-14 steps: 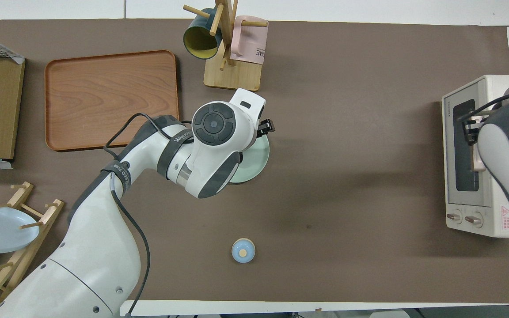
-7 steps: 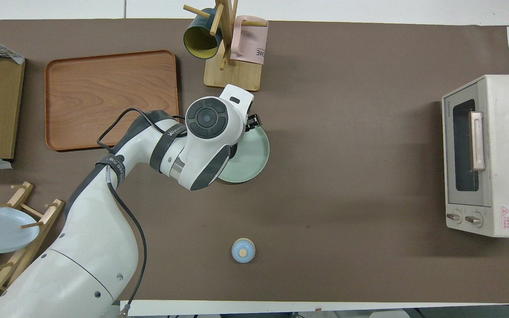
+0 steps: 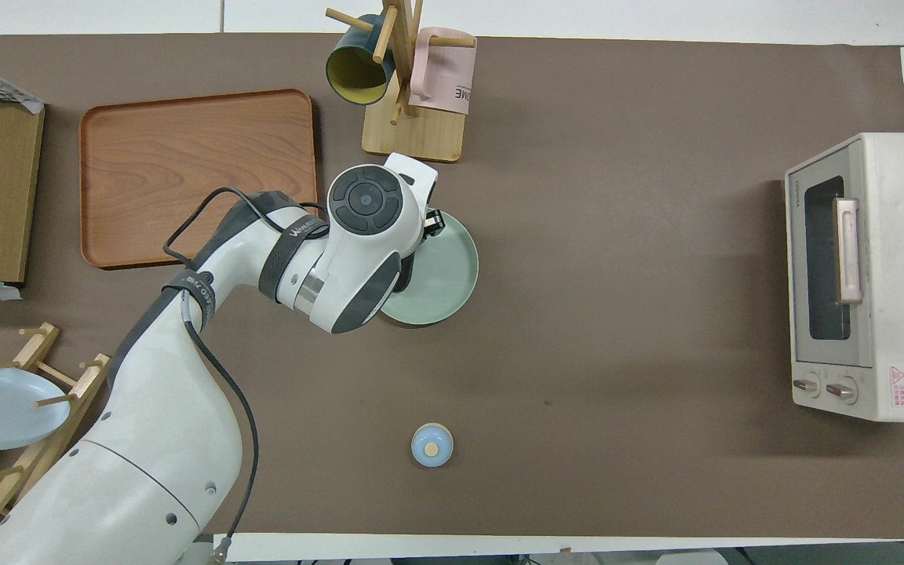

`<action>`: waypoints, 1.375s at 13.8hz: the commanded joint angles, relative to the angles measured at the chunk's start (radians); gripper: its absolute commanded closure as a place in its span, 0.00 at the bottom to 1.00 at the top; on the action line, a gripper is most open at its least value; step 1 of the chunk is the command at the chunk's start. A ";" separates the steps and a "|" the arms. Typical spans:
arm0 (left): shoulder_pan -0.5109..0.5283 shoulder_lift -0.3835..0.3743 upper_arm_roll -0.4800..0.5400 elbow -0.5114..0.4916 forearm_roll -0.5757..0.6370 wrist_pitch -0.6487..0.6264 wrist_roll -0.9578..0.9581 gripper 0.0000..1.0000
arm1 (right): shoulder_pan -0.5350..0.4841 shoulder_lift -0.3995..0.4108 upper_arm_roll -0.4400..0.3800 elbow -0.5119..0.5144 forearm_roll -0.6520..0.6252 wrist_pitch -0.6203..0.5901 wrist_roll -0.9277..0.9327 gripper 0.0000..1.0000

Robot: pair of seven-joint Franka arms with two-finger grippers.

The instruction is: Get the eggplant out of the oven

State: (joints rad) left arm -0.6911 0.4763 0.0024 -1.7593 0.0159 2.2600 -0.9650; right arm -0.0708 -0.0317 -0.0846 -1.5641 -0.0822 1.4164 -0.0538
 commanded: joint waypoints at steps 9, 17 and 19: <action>0.370 -0.056 0.102 0.020 0.016 -0.123 0.661 0.99 | 0.029 -0.022 -0.027 -0.036 0.022 -0.019 -0.015 0.00; 0.441 -0.334 0.107 0.052 0.012 -0.407 0.747 0.00 | 0.029 -0.022 -0.027 -0.036 0.022 -0.019 -0.015 0.00; 0.455 -0.468 0.108 0.055 0.013 -0.592 0.791 0.00 | 0.029 -0.022 -0.027 -0.036 0.022 -0.019 -0.015 0.00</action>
State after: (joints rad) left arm -0.2549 0.1521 0.1135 -1.6582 0.0319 1.7940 -0.2200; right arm -0.0465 -0.0324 -0.1016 -1.5771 -0.0819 1.4012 -0.0571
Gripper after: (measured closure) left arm 0.000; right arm 0.000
